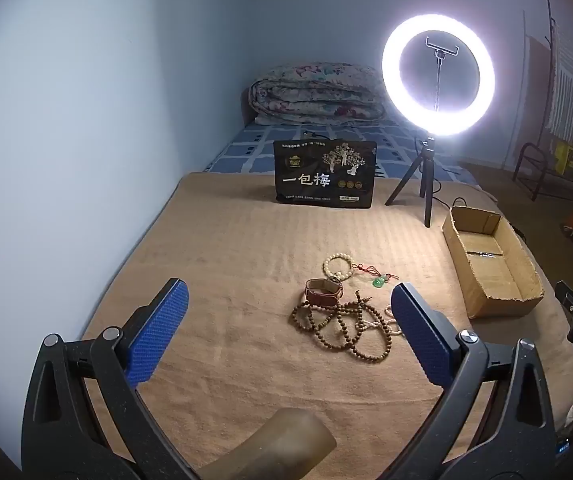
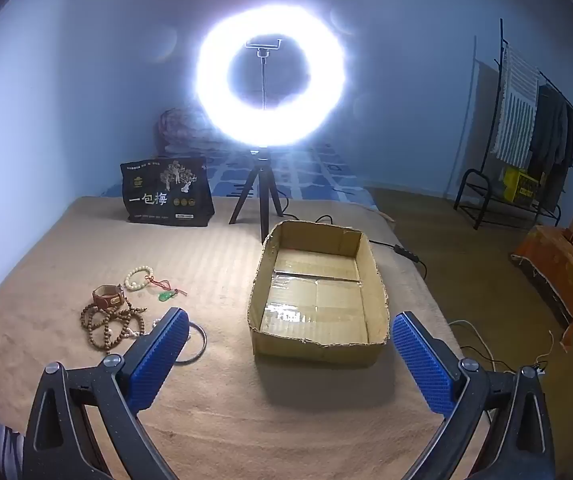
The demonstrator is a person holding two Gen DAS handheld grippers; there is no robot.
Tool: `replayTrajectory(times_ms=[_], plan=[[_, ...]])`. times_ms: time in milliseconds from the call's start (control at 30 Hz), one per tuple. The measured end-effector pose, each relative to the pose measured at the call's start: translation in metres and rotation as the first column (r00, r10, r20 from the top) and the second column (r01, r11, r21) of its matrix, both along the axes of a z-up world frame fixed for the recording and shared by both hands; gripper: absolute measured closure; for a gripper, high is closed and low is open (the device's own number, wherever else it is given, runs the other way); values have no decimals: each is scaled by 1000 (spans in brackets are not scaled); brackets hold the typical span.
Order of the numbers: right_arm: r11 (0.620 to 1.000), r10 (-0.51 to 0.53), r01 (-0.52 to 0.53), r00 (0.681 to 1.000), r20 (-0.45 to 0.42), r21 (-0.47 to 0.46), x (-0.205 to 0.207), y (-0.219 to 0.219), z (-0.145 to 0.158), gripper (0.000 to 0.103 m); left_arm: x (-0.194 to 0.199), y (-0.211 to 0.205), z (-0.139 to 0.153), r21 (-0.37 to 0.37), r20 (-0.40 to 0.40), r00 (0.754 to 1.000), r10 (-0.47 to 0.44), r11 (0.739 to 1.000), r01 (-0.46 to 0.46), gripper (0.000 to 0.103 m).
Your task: Organize jewelry
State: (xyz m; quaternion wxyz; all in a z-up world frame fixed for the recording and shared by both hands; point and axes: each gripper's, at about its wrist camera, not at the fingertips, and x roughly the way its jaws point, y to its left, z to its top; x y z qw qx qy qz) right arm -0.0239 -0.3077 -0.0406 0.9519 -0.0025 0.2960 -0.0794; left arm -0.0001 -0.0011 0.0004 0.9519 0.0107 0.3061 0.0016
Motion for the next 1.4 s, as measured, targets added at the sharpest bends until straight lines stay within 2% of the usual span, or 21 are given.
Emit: replayTrajectory(times_ms=[333, 1400], plan=[[1000, 6, -6, 1000, 5, -21, 6, 5, 0, 0, -3, 3, 6, -9, 2, 1000, -5, 1000, 5, 0], [1000, -29, 29, 999, -21, 6, 10, -5, -3, 0, -9, 0, 12, 4, 17, 1000, 1, 1000, -1, 0]])
